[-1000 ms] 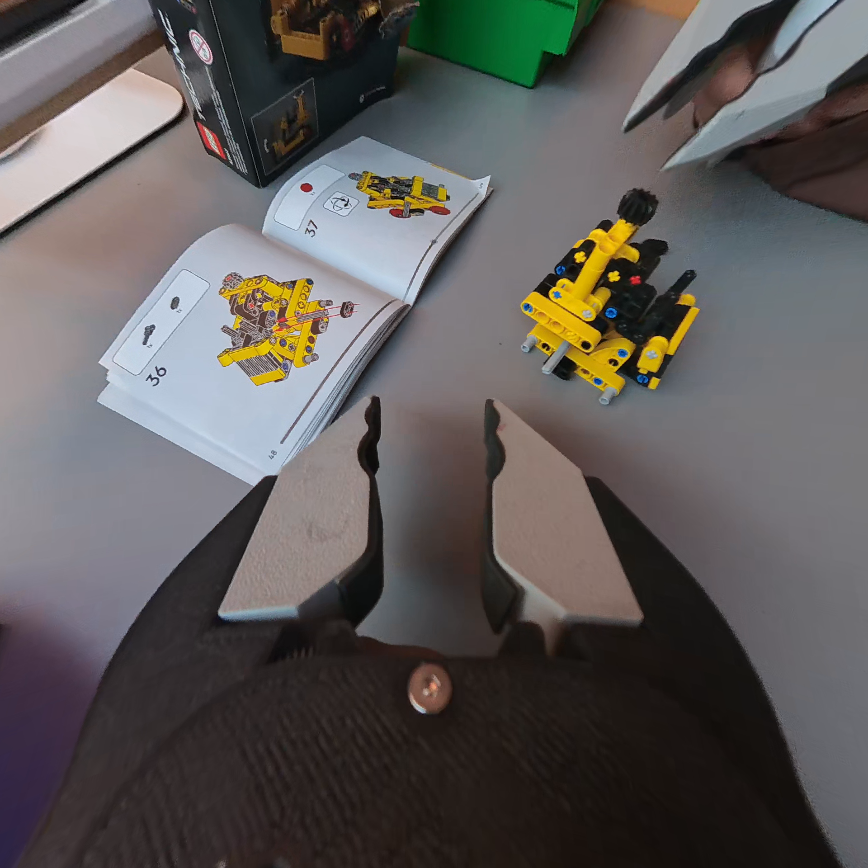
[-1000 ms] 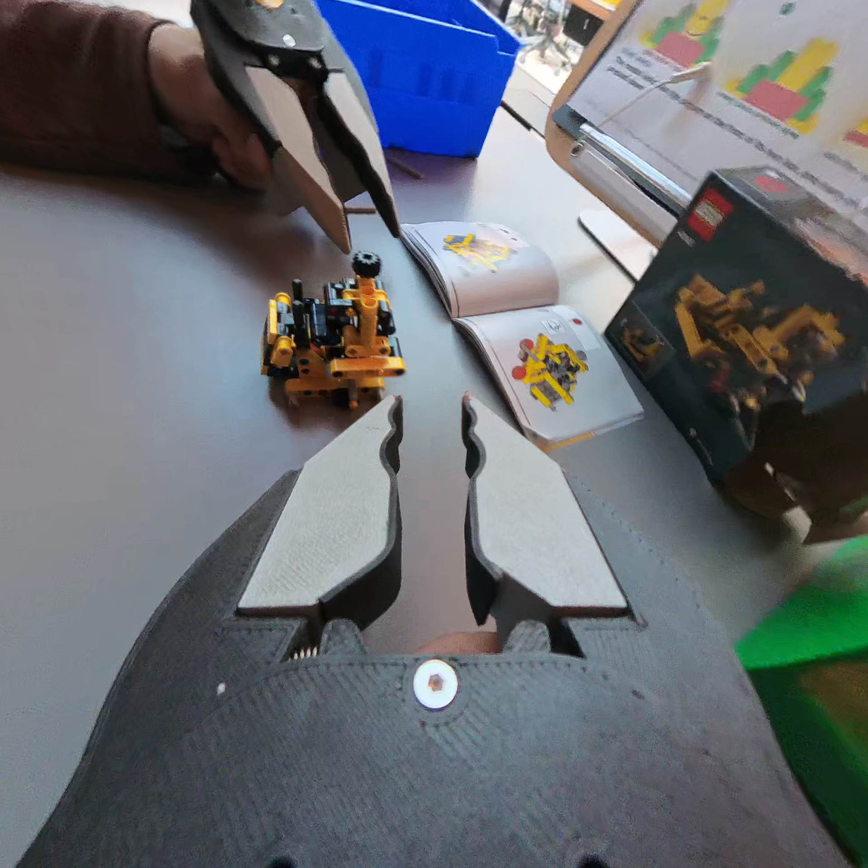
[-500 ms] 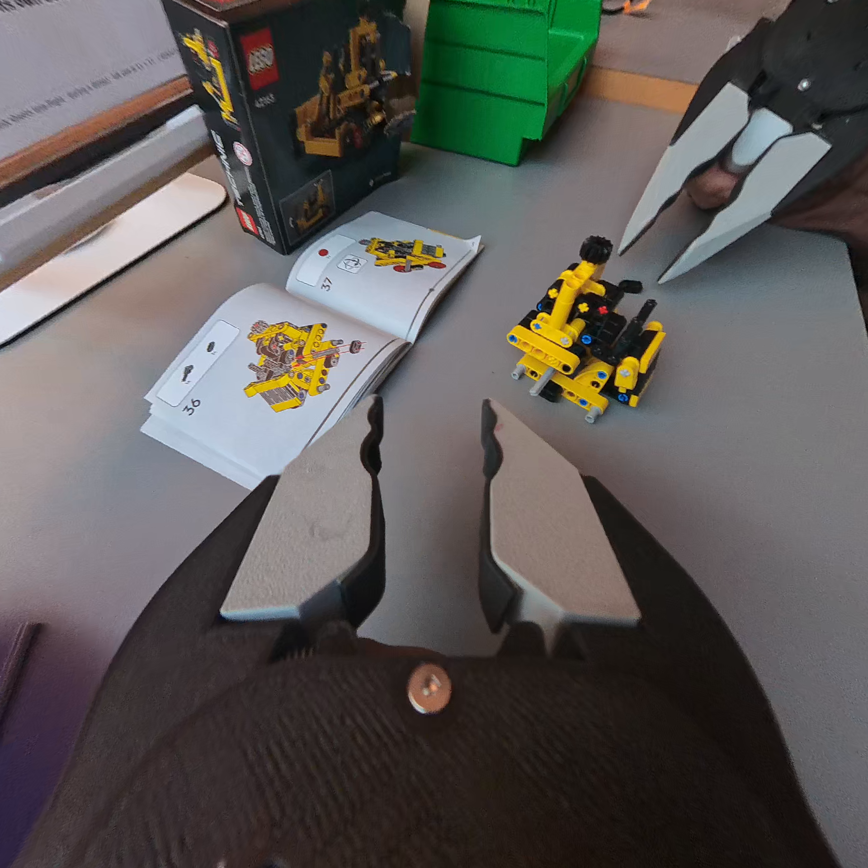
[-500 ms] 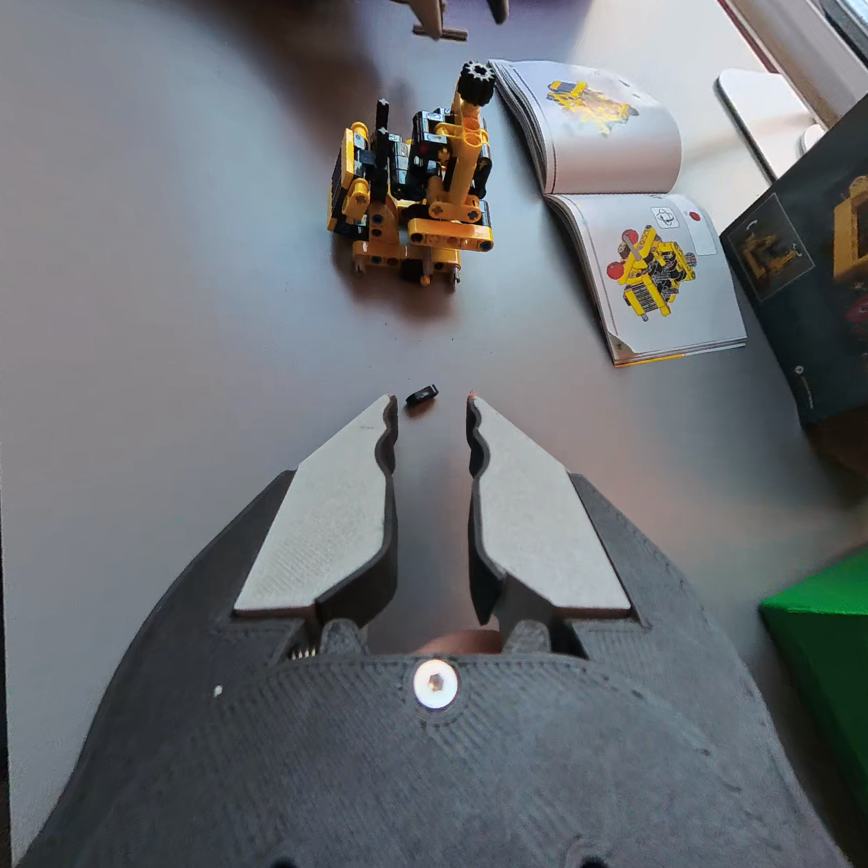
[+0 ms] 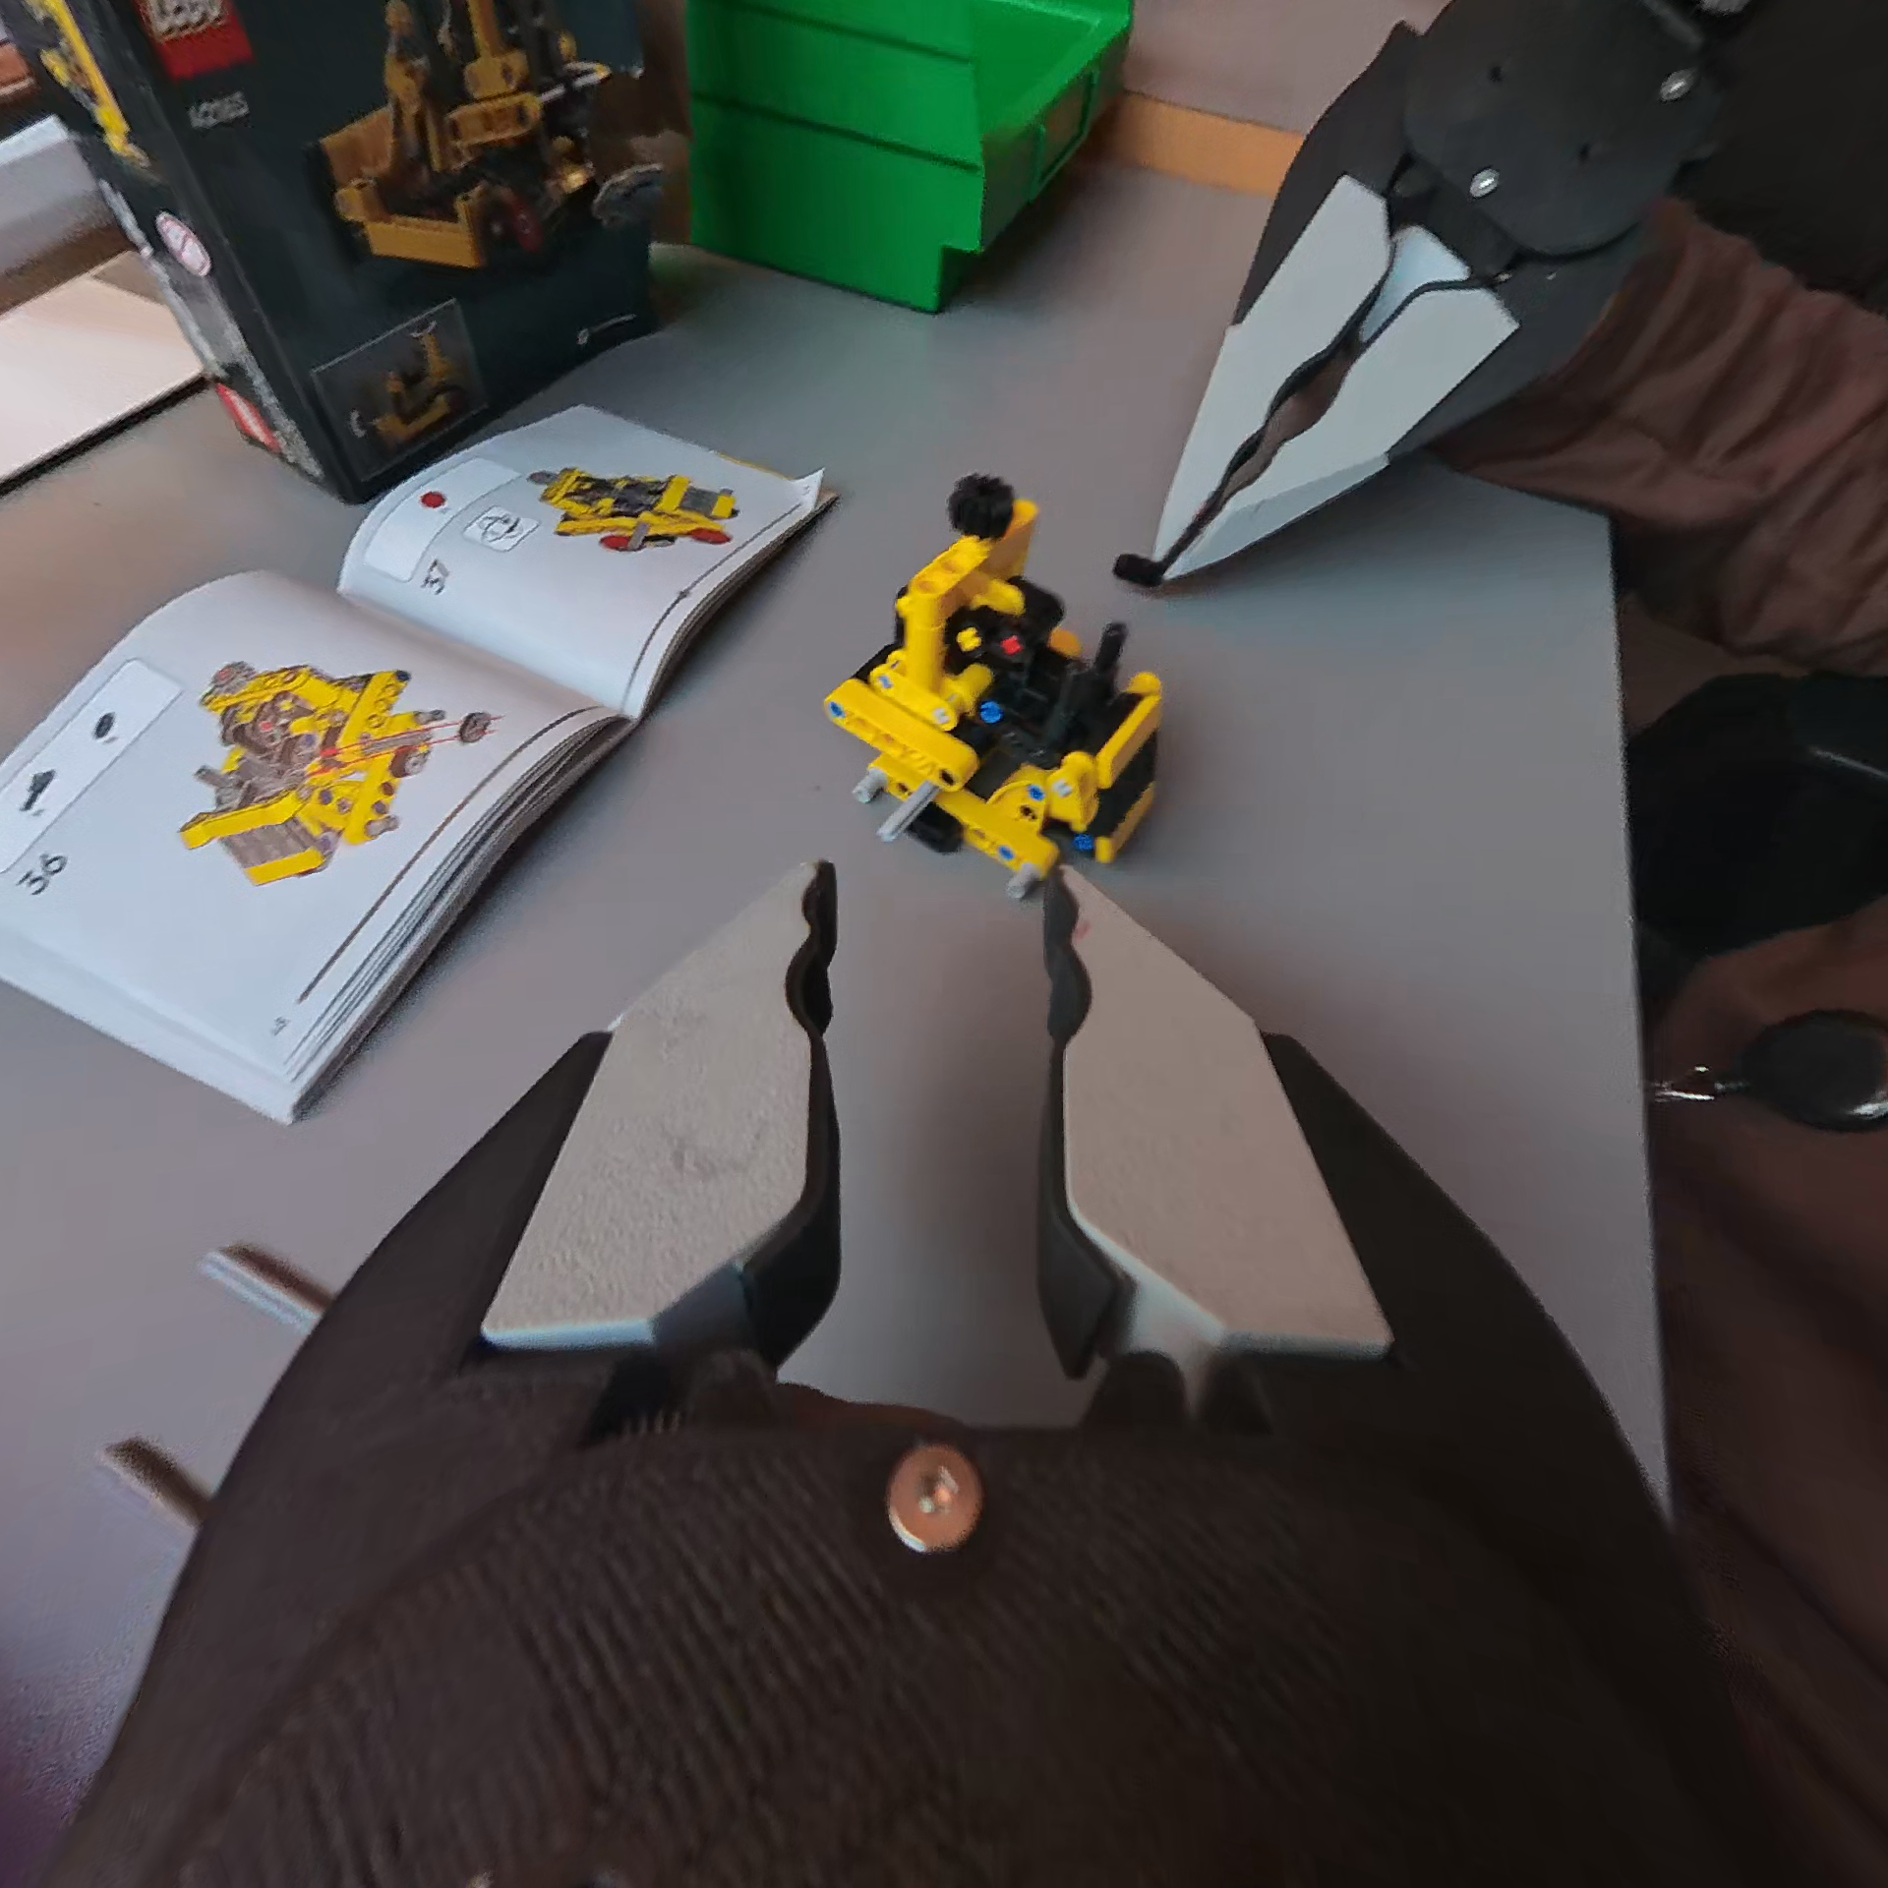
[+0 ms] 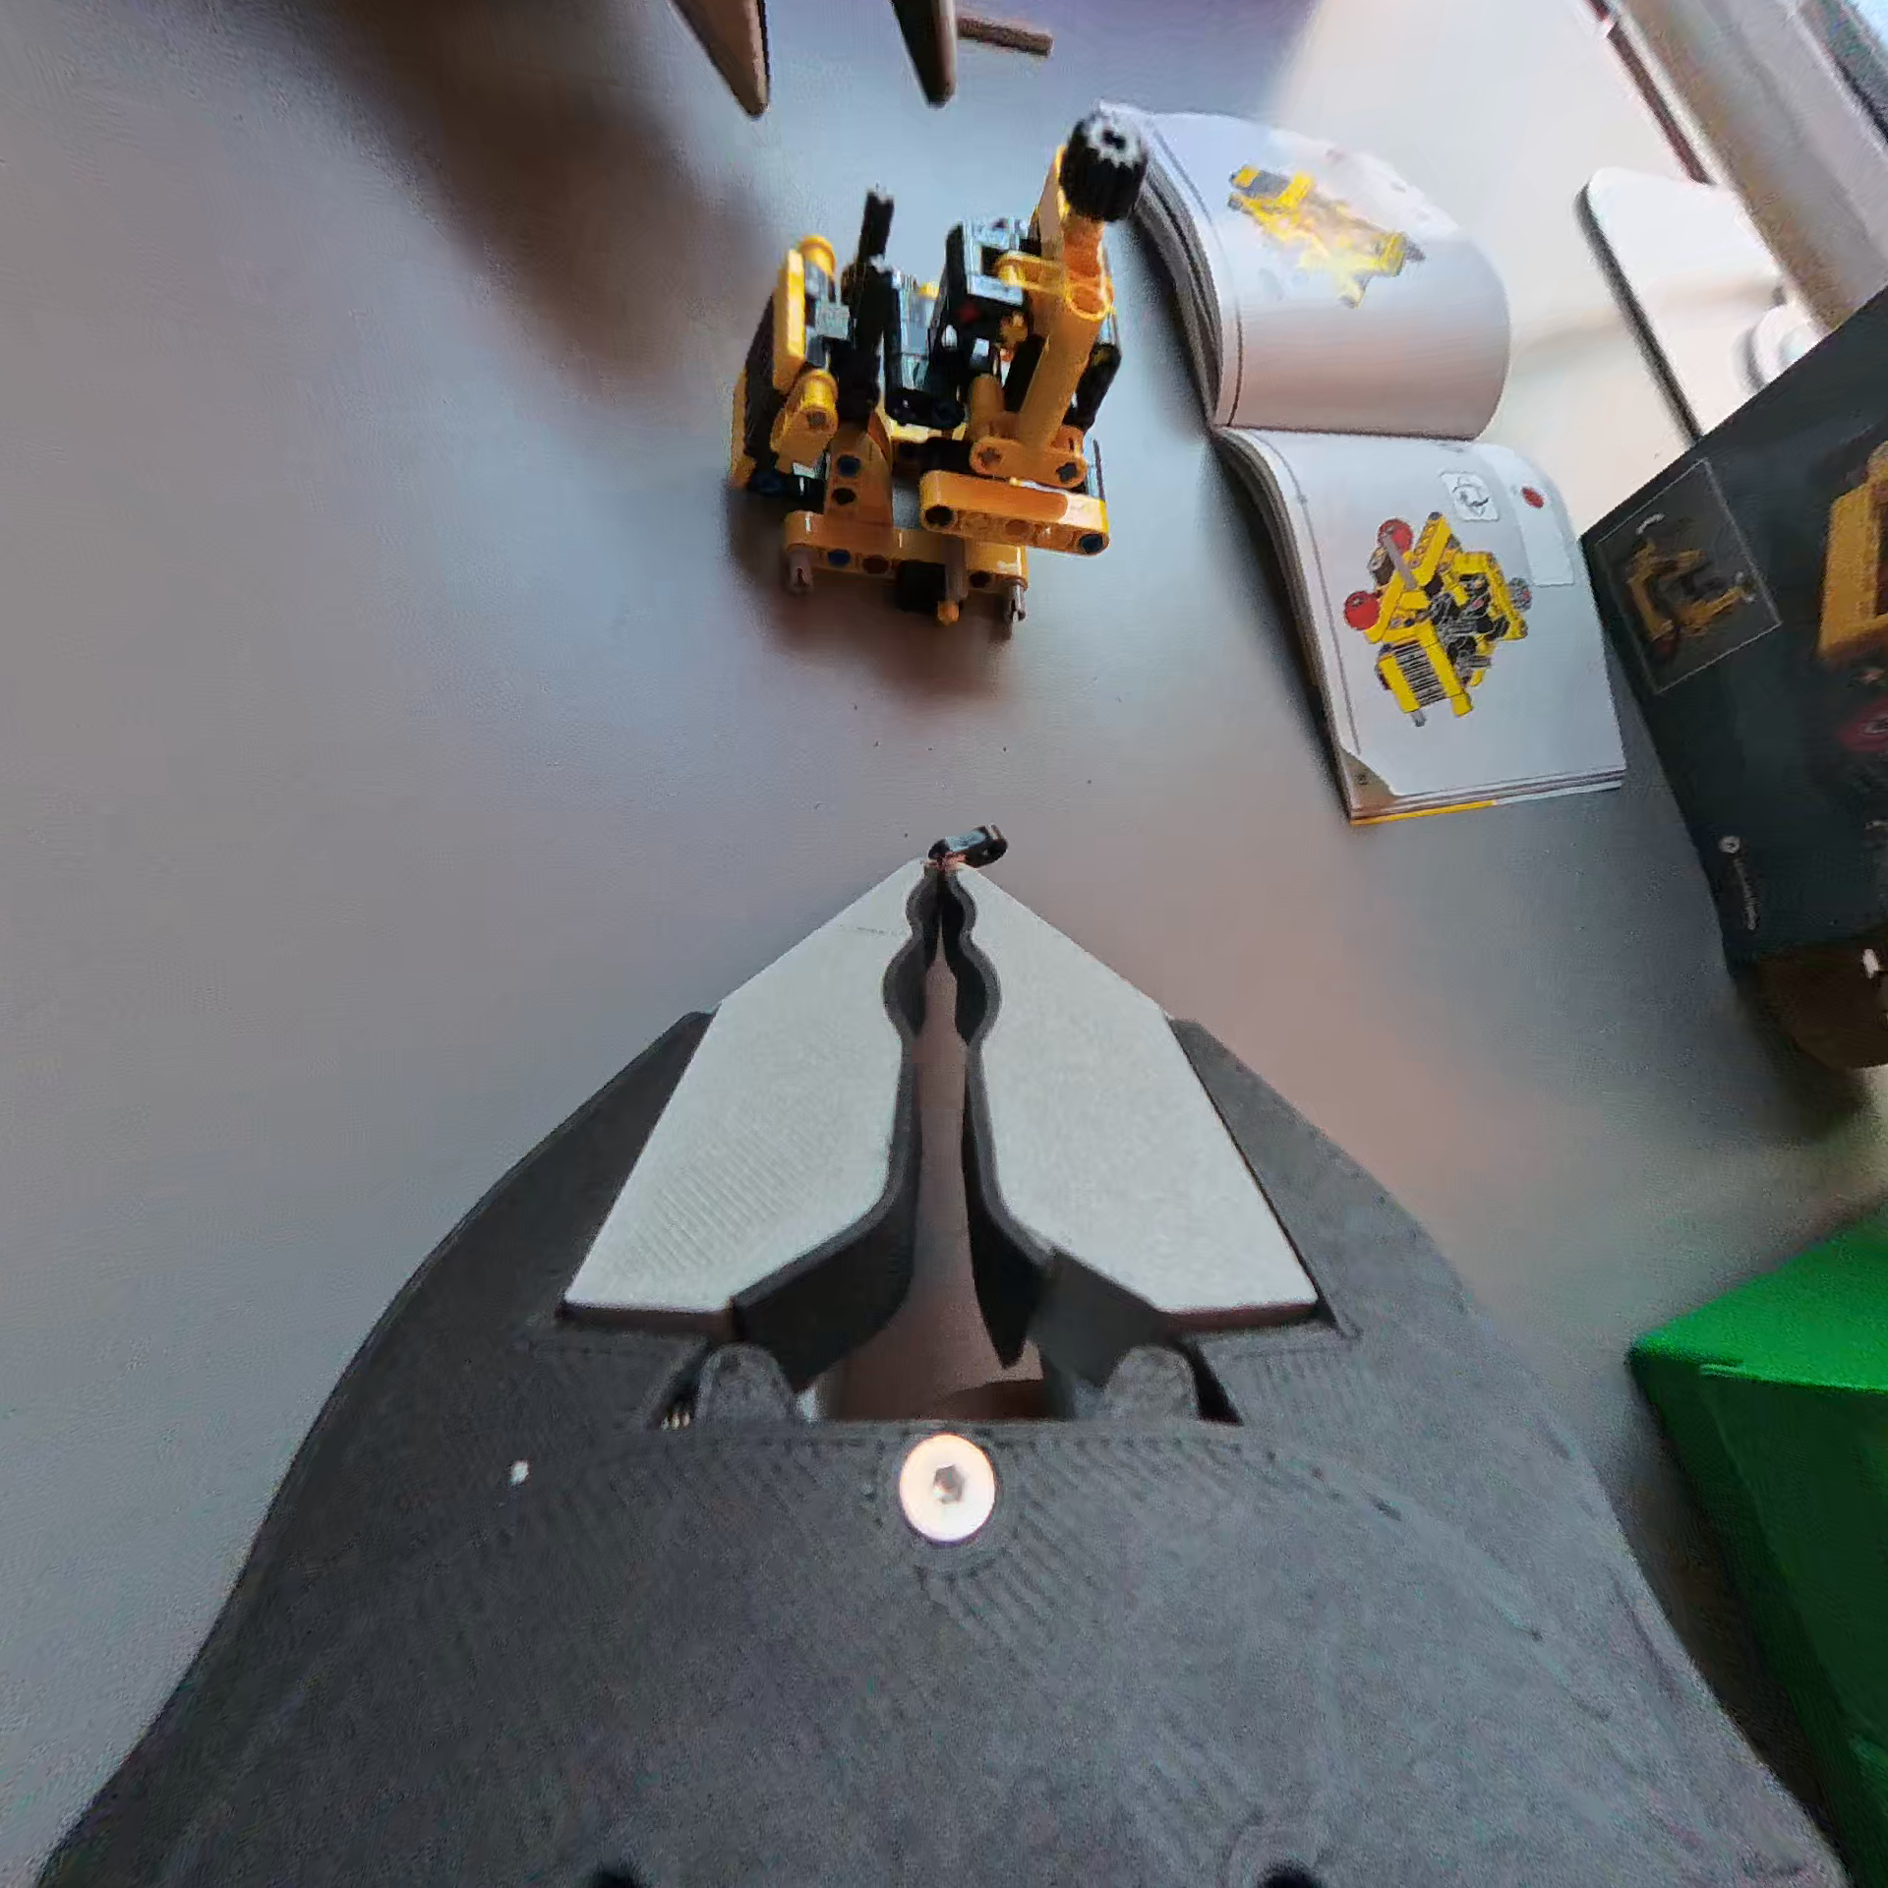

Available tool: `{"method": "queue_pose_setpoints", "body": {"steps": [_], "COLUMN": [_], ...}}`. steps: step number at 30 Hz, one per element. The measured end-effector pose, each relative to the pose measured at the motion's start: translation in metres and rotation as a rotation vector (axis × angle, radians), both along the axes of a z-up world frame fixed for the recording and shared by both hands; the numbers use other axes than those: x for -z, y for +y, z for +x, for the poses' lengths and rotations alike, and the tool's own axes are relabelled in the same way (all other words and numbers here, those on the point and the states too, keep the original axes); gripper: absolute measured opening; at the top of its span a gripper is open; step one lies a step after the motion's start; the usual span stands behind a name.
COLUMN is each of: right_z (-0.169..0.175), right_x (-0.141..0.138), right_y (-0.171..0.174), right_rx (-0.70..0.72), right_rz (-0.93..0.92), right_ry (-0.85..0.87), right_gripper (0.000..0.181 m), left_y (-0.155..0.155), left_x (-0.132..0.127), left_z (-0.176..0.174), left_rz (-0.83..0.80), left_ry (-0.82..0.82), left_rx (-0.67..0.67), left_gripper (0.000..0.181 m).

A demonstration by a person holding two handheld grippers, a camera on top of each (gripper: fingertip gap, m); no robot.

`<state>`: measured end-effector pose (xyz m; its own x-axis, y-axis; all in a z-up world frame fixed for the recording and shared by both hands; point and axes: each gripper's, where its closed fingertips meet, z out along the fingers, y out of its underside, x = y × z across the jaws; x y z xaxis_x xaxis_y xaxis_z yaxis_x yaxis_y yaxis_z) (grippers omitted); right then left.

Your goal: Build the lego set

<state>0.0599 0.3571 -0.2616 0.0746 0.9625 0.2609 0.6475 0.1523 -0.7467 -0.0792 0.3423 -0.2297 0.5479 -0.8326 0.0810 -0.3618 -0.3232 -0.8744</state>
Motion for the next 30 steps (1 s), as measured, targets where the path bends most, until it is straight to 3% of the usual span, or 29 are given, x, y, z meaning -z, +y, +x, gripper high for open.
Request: {"method": "queue_pose_setpoints", "body": {"steps": [9,13,15,20,30], "right_z": [-0.005,-0.022,-0.031,-0.047,-0.056], "right_x": [-0.047,-0.063,-0.068,-0.070,-0.075], "right_y": [-0.011,-0.029,-0.037,-0.056,-0.065], "right_rx": [-0.021,-0.060,-0.071,-0.103,-0.080], "right_rz": [0.013,0.118,0.170,0.302,0.492], "right_ry": [0.295,0.361,0.373,0.325,0.269], "right_gripper": [0.000,0.000,0.000,0.000,0.000], "left_y": [-0.032,-0.038,-0.029,-0.031,-0.047], "left_x": [-0.043,-0.048,-0.039,-0.038,-0.051], "left_z": [0.052,0.075,0.075,0.080,0.092], "left_rz": [0.045,-0.094,-0.120,-0.210,-0.317], "left_ry": [-0.058,-0.182,-0.199,-0.315,-0.471], "left_rx": [0.047,0.028,-0.036,-0.039,0.085], "left_gripper": [0.028,0.028,0.028,0.027,0.024]}}
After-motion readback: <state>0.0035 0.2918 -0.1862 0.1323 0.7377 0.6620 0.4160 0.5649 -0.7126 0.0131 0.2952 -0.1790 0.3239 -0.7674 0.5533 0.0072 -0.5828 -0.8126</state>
